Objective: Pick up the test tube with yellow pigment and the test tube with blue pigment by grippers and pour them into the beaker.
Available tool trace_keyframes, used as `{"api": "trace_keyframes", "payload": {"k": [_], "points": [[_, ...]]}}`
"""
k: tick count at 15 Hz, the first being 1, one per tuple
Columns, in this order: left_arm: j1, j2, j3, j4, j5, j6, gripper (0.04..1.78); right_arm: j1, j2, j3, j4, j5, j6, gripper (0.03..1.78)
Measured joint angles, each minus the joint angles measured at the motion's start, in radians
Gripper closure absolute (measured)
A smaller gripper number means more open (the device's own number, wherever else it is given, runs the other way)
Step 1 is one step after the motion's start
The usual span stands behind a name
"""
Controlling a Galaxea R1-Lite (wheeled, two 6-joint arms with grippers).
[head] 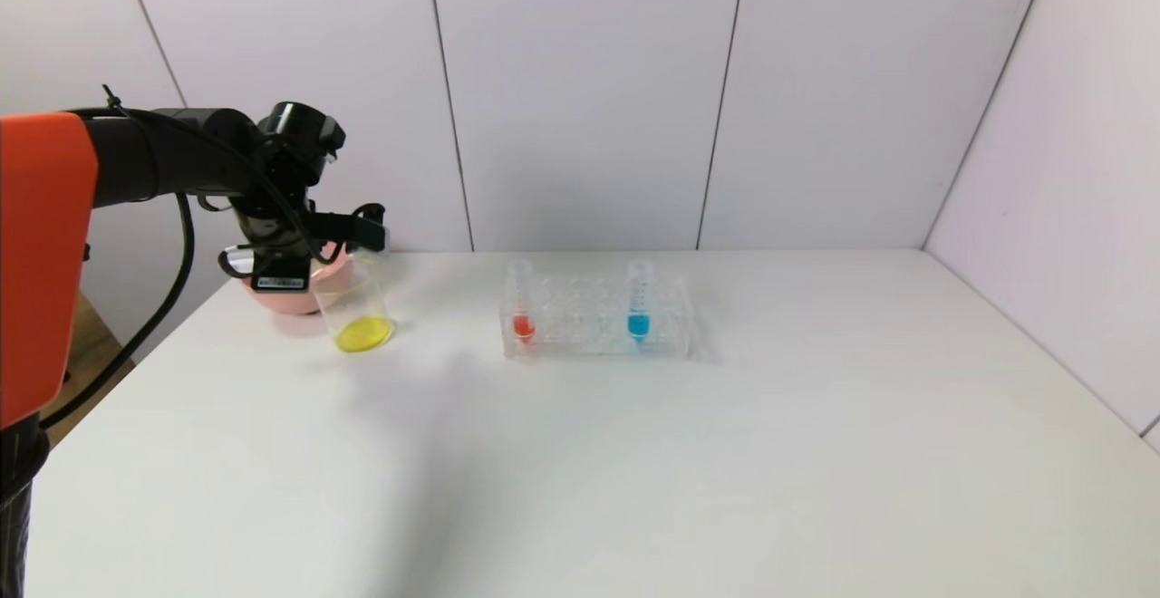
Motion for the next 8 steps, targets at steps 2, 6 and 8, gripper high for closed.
{"api": "trace_keyframes", "payload": {"k": [2,6,8], "points": [[0.0,-0.01,0.0,-0.009,-0.053,-0.067,1.28,0.0,0.0,0.0,0.0,0.0,0.0,0.1],[0.002,-0.018,0.0,-0.013,-0.065,-0.079,1.28,0.0,0.0,0.0,0.0,0.0,0.0,0.1],[0.002,-0.02,0.0,-0.01,-0.063,-0.076,1.28,0.0,0.0,0.0,0.0,0.0,0.0,0.1]]}}
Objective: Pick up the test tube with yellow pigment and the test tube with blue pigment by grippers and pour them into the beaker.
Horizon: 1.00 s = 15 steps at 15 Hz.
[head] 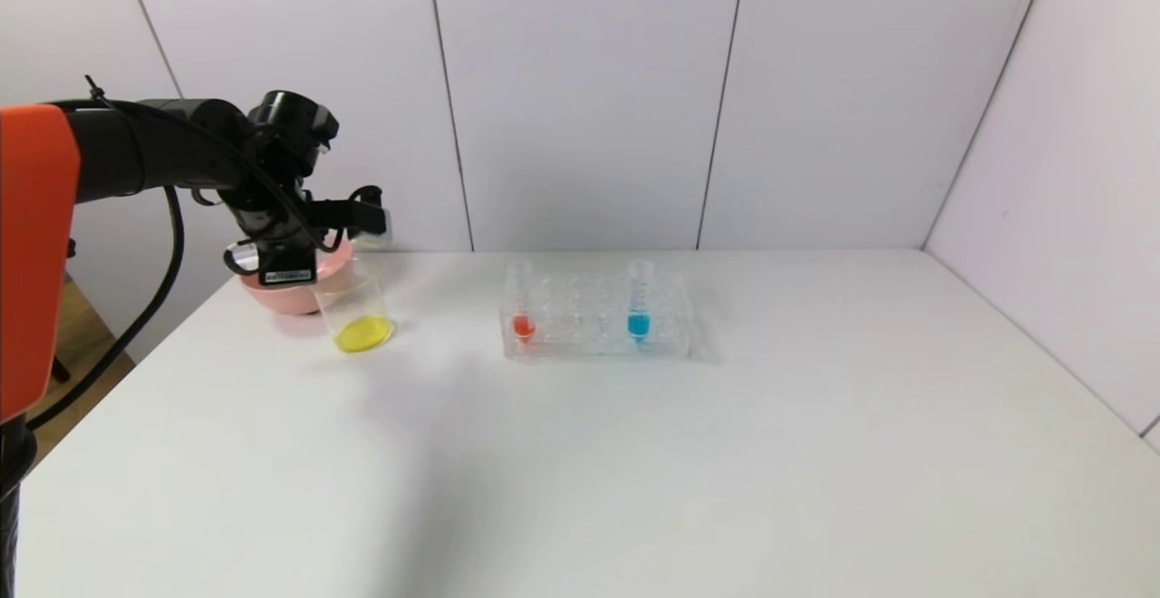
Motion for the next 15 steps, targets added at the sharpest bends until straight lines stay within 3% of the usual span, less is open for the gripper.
{"api": "trace_keyframes", "payload": {"k": [15], "points": [[0.0,0.014,0.001,0.073,0.006,0.017,1.28,0.0,0.0,0.0,0.0,0.0,0.0,0.1]]}}
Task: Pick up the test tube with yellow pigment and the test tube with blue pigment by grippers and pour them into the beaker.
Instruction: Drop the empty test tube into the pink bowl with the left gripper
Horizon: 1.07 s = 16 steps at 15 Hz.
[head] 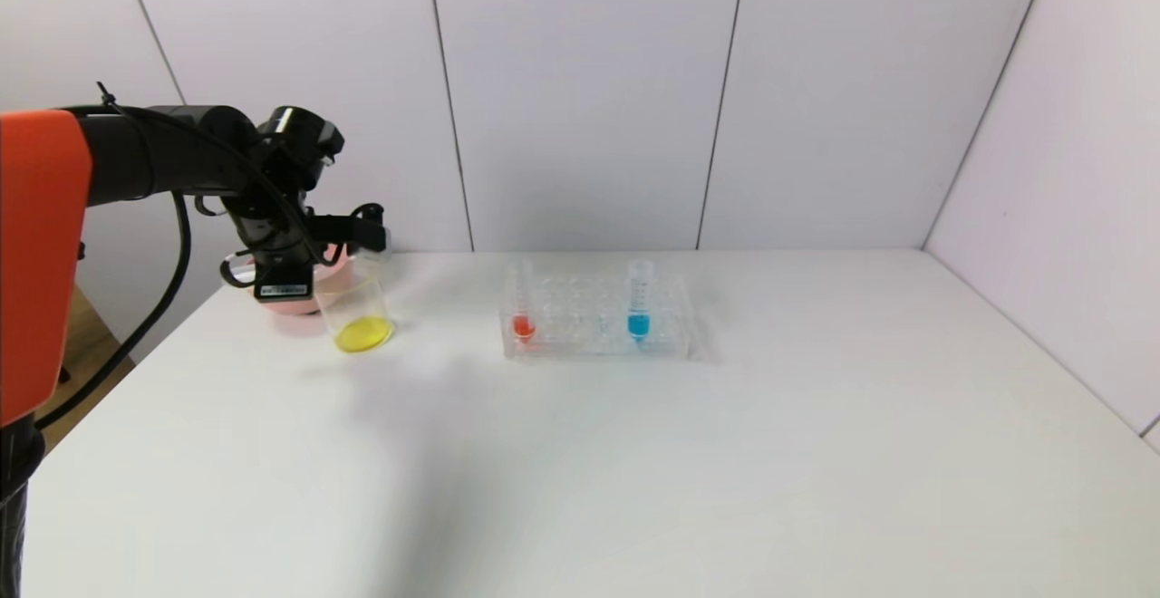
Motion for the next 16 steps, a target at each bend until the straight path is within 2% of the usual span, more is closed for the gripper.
{"api": "trace_keyframes", "payload": {"k": [16], "points": [[0.003,0.001,-0.001,-0.013,-0.011,-0.013,1.28,0.0,0.0,0.0,0.0,0.0,0.0,0.1]]}}
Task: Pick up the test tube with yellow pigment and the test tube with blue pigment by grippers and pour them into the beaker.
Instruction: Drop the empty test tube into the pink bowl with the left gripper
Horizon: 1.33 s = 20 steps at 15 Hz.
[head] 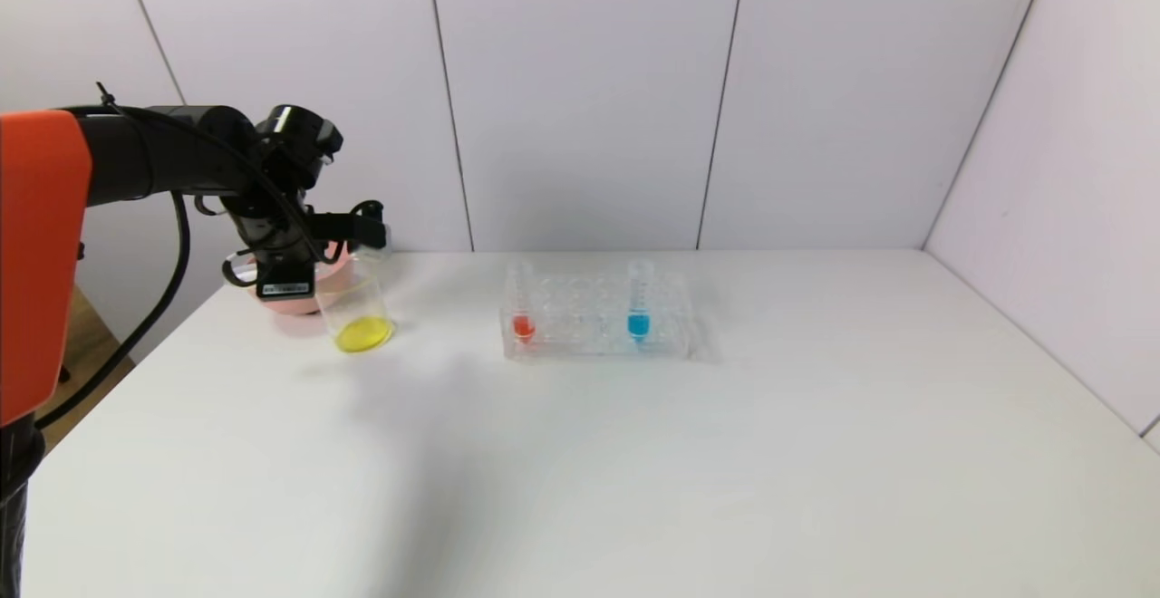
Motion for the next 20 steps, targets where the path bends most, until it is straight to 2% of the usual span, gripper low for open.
{"api": "trace_keyframes", "payload": {"k": [3,8,12,15,18,20], "points": [[0.004,-0.001,0.0,-0.001,-0.013,-0.004,1.28,0.0,0.0,0.0,0.0,0.0,0.0,0.1],[0.034,-0.007,0.0,-0.001,-0.086,-0.077,1.28,0.0,0.0,0.0,0.0,0.0,0.0,0.1],[0.064,-0.026,0.0,-0.002,-0.187,-0.188,1.28,0.0,0.0,0.0,0.0,0.0,0.0,0.1],[0.076,-0.051,0.001,-0.035,-0.283,-0.343,1.28,0.0,0.0,0.0,0.0,0.0,0.0,0.1],[0.087,-0.066,0.001,-0.126,-0.422,-0.533,1.28,0.0,0.0,0.0,0.0,0.0,0.0,0.1],[0.099,-0.076,0.001,-0.161,-0.457,-0.657,1.28,0.0,0.0,0.0,0.0,0.0,0.0,0.1]]}}
